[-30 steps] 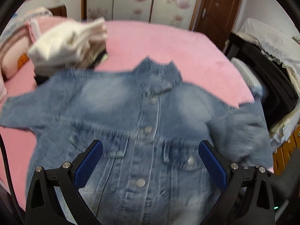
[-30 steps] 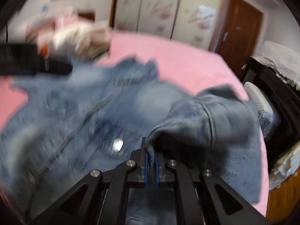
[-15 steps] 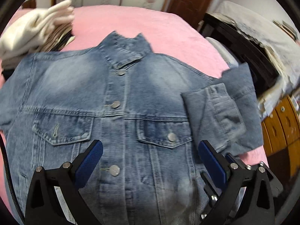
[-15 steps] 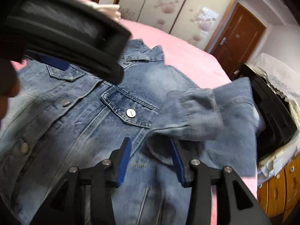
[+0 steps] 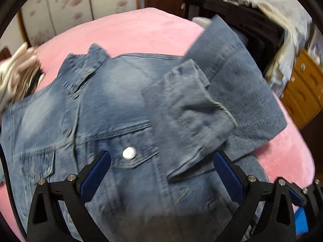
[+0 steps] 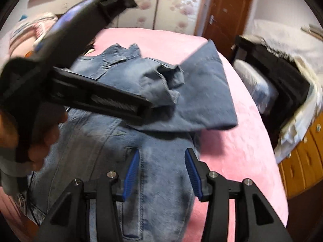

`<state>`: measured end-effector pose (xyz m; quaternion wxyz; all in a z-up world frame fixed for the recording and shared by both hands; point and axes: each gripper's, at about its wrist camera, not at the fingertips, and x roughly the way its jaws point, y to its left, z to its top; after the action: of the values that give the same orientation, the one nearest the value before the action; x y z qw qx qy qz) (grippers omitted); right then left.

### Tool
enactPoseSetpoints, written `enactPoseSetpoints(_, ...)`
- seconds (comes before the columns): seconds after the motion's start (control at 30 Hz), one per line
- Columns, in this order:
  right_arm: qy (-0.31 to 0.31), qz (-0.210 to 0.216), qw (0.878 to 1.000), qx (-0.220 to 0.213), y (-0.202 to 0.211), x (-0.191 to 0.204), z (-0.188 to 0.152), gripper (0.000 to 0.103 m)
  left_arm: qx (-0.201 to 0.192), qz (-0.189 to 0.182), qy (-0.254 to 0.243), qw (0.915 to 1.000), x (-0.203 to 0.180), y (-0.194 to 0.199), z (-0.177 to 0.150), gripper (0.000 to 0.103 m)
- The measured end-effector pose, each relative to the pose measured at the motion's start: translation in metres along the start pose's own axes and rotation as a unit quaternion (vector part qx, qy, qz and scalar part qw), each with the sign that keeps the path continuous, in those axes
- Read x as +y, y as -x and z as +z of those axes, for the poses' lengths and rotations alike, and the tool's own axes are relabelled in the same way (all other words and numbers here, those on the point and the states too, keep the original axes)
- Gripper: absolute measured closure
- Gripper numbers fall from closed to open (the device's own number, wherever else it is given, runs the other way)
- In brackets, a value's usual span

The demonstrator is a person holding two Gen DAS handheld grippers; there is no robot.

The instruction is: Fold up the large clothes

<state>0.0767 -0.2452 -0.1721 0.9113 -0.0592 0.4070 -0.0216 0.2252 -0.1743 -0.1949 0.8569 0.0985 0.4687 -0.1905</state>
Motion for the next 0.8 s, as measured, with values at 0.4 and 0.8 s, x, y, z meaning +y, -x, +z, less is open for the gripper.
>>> enactPoseSetpoints(0.4, -0.042, 0.011, 0.999, 0.001, -0.003, -0.02, -0.003, 0.056, -0.008, 0.013, 0.017, 0.9997, -0.006, -0.008, 0.03, 0.087)
enactPoseSetpoints(0.8, -0.065, 0.034, 0.997, 0.016, -0.023, -0.024, 0.009, 0.056, -0.108, 0.022, 0.198, 0.9741, 0.161, 0.052, -0.005, 0.088)
